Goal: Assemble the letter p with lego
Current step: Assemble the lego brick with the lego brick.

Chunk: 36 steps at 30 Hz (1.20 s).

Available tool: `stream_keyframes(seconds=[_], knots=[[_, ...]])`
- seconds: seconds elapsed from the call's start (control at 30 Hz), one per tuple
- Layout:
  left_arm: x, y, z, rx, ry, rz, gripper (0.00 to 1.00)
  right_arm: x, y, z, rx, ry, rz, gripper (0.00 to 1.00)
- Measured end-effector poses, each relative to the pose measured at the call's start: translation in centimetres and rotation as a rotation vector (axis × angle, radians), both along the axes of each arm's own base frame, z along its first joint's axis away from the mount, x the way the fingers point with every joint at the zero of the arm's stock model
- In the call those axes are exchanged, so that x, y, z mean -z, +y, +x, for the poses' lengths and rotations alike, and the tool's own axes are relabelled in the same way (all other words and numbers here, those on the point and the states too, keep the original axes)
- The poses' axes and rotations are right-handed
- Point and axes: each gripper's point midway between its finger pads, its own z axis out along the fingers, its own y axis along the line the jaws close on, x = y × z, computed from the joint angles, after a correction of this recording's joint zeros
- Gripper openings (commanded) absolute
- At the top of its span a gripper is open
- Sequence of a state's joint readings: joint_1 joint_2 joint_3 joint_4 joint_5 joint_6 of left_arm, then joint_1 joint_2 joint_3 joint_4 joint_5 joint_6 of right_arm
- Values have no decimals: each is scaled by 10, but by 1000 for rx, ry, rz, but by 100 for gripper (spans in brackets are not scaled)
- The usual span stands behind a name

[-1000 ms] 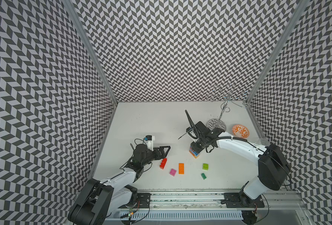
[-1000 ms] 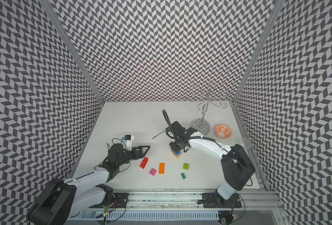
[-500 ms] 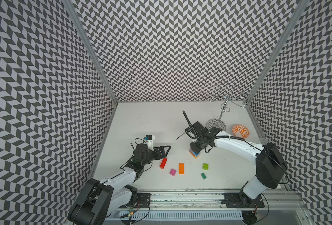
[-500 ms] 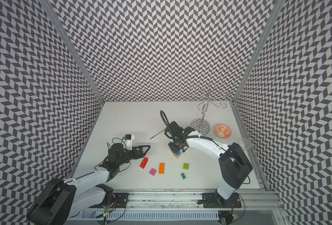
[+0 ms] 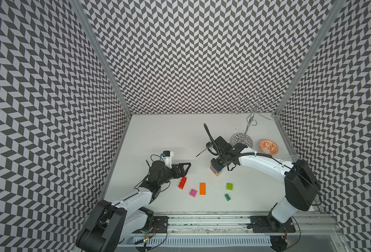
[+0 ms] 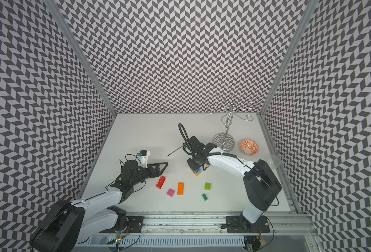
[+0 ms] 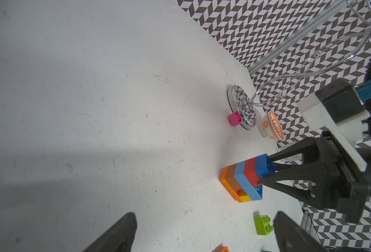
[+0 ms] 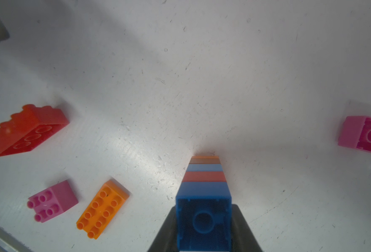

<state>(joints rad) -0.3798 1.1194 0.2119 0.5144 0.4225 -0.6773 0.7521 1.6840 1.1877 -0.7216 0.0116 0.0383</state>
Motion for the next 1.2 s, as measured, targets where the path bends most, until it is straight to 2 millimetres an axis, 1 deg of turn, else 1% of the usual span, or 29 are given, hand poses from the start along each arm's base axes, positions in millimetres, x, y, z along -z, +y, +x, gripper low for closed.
stream_keyframes(seconds=[0.23,0.4,0.63,0.67,0.7,0.73,0.77,0.8,0.9,0.93,1.03,1.07,1.1,1.13,1.2], knots=[[0,0,0,0,0,0,100,1,9,9,10,-37,-12,0],[0,0,0,-1,0,0,100,2,10,9,5,-42,-29,0],[0,0,0,-1,0,1,100,3,17,9,-12,-52,-25,0],[0,0,0,-1,0,1,100,3,17,9,-12,-53,-23,2],[0,0,0,0,0,1,100,1,18,10,-12,-57,-18,7],[0,-1,0,1,0,1,100,-2,18,10,-12,-62,-13,9],[1,-1,-1,3,1,2,100,-4,19,11,-12,-68,-8,13],[2,-1,-1,4,5,3,100,-5,19,11,-10,-69,-5,23],[3,-2,-1,5,11,5,100,-7,18,10,-6,-64,-8,41],[3,-2,-1,5,10,5,100,-7,17,9,-6,-61,-11,44],[3,-2,-1,5,10,5,100,0,5,-4,-5,-7,-62,56],[3,-2,-1,6,10,5,100,1,3,-7,-3,2,-72,62],[3,-2,-1,6,10,5,100,-1,2,-7,0,3,-72,72],[3,-2,-1,6,10,5,100,-3,1,-7,4,-1,-68,79],[3,-2,-1,4,9,6,100,-12,2,-7,11,-20,-47,84]])
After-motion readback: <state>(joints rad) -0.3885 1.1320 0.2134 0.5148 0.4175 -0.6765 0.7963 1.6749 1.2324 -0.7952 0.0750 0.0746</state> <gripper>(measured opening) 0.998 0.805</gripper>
